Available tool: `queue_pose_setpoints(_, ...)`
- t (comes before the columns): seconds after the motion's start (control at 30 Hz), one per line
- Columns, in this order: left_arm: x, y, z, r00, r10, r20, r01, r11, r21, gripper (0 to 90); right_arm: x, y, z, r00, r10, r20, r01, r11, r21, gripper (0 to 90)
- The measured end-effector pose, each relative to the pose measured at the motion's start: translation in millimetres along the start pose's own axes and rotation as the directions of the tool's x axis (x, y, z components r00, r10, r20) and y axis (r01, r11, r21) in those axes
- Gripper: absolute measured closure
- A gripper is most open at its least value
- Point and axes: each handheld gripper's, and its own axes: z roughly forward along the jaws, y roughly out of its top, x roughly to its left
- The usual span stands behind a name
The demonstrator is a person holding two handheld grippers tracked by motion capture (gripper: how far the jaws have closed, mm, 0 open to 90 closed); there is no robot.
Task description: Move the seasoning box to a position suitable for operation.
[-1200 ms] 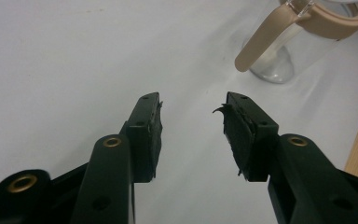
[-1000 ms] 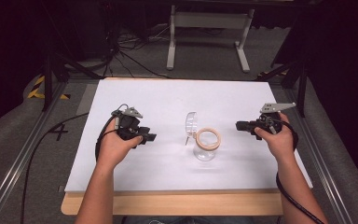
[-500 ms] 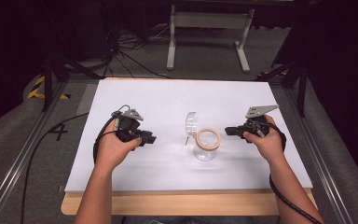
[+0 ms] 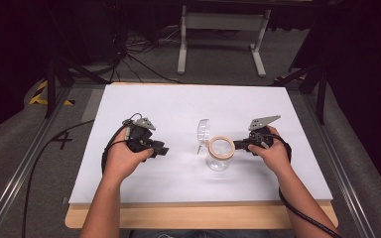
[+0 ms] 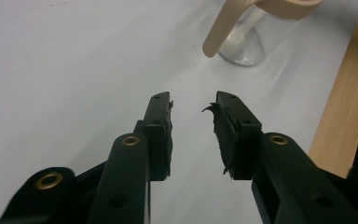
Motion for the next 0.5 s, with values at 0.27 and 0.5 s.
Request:
queue_pose_setpoints(0.27,0.2,-0.6,0.6,1.0000,-0.004,-0.002,0.004,0.9999,0.012,66.2,2.5,0.4,5.4,0.9996,-0.007,-0.028,0.007,1.0000,0.003,89.8)
queue_pose_setpoints(0.5,3.0,-2.2,-0.2,0.9999,-0.012,0.003,0.012,0.9999,0.009,66.4,2.2,-0.2,9.1,0.9994,-0.001,-0.035,0.001,1.0000,0.002,90.0)
